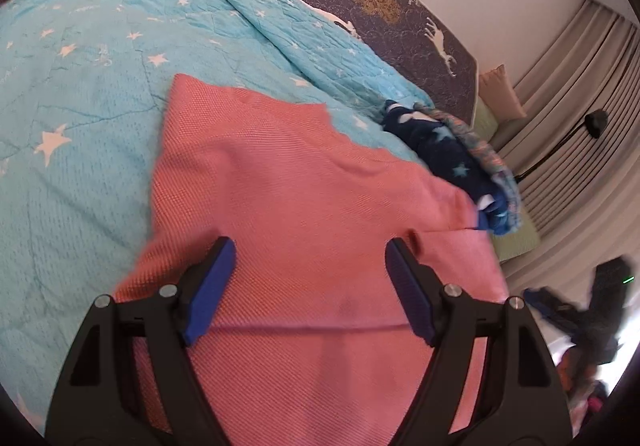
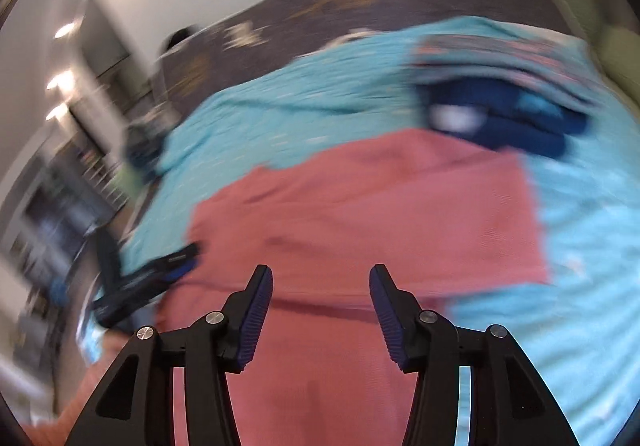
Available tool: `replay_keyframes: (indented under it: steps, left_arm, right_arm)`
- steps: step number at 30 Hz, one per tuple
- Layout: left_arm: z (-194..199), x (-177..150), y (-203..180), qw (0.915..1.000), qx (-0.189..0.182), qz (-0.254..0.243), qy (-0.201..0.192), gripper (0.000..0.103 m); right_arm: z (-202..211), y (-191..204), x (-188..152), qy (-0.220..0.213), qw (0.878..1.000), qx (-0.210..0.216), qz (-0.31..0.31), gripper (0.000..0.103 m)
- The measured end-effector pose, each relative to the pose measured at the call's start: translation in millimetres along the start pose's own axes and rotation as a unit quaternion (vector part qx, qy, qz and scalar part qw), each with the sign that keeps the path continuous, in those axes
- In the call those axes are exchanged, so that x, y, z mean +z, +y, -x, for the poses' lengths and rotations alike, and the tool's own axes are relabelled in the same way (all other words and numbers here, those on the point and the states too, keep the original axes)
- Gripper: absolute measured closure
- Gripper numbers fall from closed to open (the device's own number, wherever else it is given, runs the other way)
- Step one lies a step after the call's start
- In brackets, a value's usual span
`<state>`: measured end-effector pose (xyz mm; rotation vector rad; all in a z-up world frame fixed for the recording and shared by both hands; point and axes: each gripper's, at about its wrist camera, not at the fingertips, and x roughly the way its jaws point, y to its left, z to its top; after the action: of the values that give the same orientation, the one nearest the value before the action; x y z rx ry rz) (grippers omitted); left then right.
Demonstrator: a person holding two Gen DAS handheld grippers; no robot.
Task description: Fold small clothes
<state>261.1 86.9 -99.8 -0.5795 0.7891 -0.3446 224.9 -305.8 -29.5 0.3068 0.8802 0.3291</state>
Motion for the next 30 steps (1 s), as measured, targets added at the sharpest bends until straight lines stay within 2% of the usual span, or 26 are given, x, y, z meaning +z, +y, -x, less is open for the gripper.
replay_keyframes:
  steps: [1,3,4,5,8,10,13,14,16,17,21,24,26,30]
  left_arm:
    - [1.0,0.4,-3.7,0.9997,-0.024,0.006,0.009,0.026]
    - [-3.6,-0.7,-21.6,0.9937,-0.098,0.016,0.053,0.026]
    - [-8.1,-2.3,-32.0,0.9908,-0.113,0.011,0.074,0.026]
    - [-15.0,-5.0,-46.6,0.9883,-0.119,-0.005,0.096,0.026]
    - [-34.5,-10.3,-73.0,0.9846,-0.111,-0.044,0.128,0.026]
    - [-52.8,-12.3,-84.4,0.9826,-0.098,-0.055,0.147,0.037]
    - [-77.8,-13.0,-94.7,0.9787,-0.095,-0.049,0.175,0.045]
    - [-83.6,-13.0,-98.1,0.9787,-0.091,-0.051,0.177,0.049]
    - [-90.1,-12.7,-105.6,0.9766,-0.087,-0.063,0.186,0.095]
    - [-89.4,-12.7,-107.6,0.9767,-0.084,-0.064,0.186,0.095]
    - [-45.6,9.5,-126.9,0.9827,-0.105,-0.088,0.124,0.095]
    - [-7.8,35.2,-131.1,0.9850,-0.117,-0.100,0.079,0.095]
    - [16.3,51.4,-130.0,0.9864,-0.105,-0.117,0.048,0.095]
    - [40.5,68.9,-119.3,0.9882,-0.075,-0.133,0.015,0.095]
  right_arm:
    - [3.8,-14.4,-2.5,-0.005,1.000,-0.019,-0.015,0.051]
    - [10.6,-37.8,-7.4,-0.007,0.999,-0.034,-0.036,0.051]
    - [11.3,-45.4,-10.1,-0.007,0.998,-0.035,-0.052,0.051]
    - [11.4,-52.8,-12.8,-0.007,0.997,-0.034,-0.070,0.051]
    - [16.7,-64.7,-22.7,-0.008,0.995,-0.021,-0.100,0.051]
    - [14.9,-65.0,-26.7,-0.009,0.994,-0.016,-0.105,0.051]
    - [11.7,-58.7,-27.8,-0.007,0.996,-0.026,-0.086,0.051]
    - [12.5,-57.6,-29.5,-0.008,0.996,-0.029,-0.081,0.051]
    - [11.4,-57.0,-29.5,-0.011,0.996,-0.036,-0.075,0.051]
    - [11.5,-59.1,-29.4,-0.013,0.996,-0.037,-0.078,0.050]
    - [15.9,-73.1,-29.6,-0.020,0.994,-0.053,-0.095,0.049]
    - [12.6,-79.0,-28.8,-0.004,0.991,-0.101,-0.088,0.047]
    - [7.4,-79.3,-28.6,0.013,0.990,-0.114,-0.080,0.047]
    - [-4.9,-70.6,-27.5,0.032,0.991,-0.118,-0.061,0.046]
